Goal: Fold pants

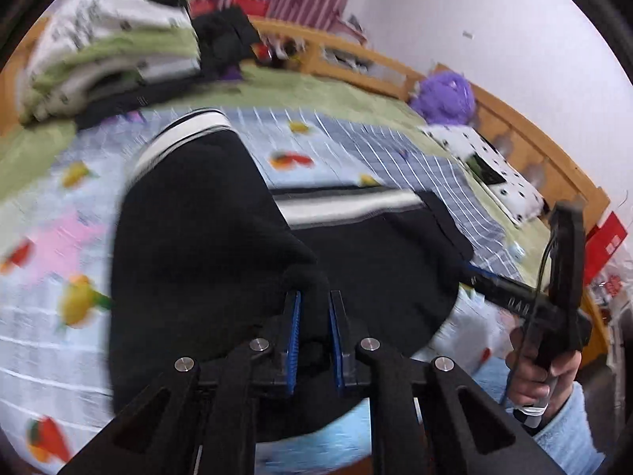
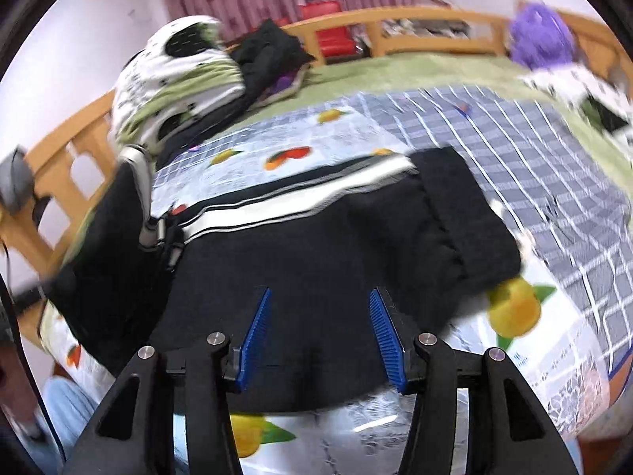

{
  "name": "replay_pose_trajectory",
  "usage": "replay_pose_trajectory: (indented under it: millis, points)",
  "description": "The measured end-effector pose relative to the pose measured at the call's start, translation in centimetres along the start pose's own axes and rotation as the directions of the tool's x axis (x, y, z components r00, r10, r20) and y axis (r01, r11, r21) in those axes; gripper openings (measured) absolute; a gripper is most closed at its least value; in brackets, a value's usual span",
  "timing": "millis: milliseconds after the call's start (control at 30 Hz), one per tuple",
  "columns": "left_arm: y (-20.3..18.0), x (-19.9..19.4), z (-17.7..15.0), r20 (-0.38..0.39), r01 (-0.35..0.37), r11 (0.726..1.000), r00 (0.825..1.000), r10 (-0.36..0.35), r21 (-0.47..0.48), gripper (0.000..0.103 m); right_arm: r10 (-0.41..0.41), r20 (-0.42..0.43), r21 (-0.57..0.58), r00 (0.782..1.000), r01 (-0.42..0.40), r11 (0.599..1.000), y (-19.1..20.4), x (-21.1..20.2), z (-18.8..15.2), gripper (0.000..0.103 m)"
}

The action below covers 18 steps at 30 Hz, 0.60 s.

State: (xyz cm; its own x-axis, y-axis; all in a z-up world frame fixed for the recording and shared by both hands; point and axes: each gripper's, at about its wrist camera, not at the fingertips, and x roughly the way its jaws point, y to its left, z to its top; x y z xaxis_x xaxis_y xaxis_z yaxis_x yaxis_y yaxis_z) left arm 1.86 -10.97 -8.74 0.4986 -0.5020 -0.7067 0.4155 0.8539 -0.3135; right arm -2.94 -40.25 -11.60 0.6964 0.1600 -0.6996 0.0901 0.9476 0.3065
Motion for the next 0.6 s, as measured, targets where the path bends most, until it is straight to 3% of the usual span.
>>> replay_pose_trajectory:
  millis: [133, 267, 333, 400, 500, 600]
  points:
    - [0.9, 2.2, -1.6, -0.107, 0.074, 0.995, 0.991, -0.08, -0.061, 0.013, 0.093, -0.017, 0.076, 0.996, -0.091, 0.993, -0.5, 0.5, 0.4, 0.051]
    - [2.7, -0.6, -2.6, -0.077, 0.118, 0.989, 0.989, -0.125, -0.087, 0.014, 0.16, -0.035, 0.062, 0.986, -0.158, 0.985, 2.0, 2.1, 0.2, 0.053]
    - [4.2, -2.6, -2.7, -0.05, 0.07, 0.994, 0.996, -0.074, -0.078, 0.04, 0.213, -0.065, 0.054, 0.975, -0.209, 0.976, 3.9, 3.8, 0.2, 0.053]
    - [5.7, -4.3, -3.0, 0.003, 0.0, 0.997, 1.0, 0.0, -0.083, 0.053, 0.267, -0.09, 0.065, 0.96, -0.261, 0.963, 5.5, 5.4, 0.3, 0.053]
    - [9.3, -6.5, -3.7, 0.047, -0.055, 0.989, 0.997, 0.062, -0.135, 0.054, 0.345, -0.127, 0.104, 0.93, -0.334, 0.937, 8.0, 8.2, 0.8, 0.053]
    - [12.6, -7.4, -4.5, 0.047, -0.047, 0.975, 0.997, 0.059, -0.218, 0.054, 0.413, -0.172, 0.167, 0.894, -0.387, 0.907, 10.2, 11.7, 1.5, 0.053]
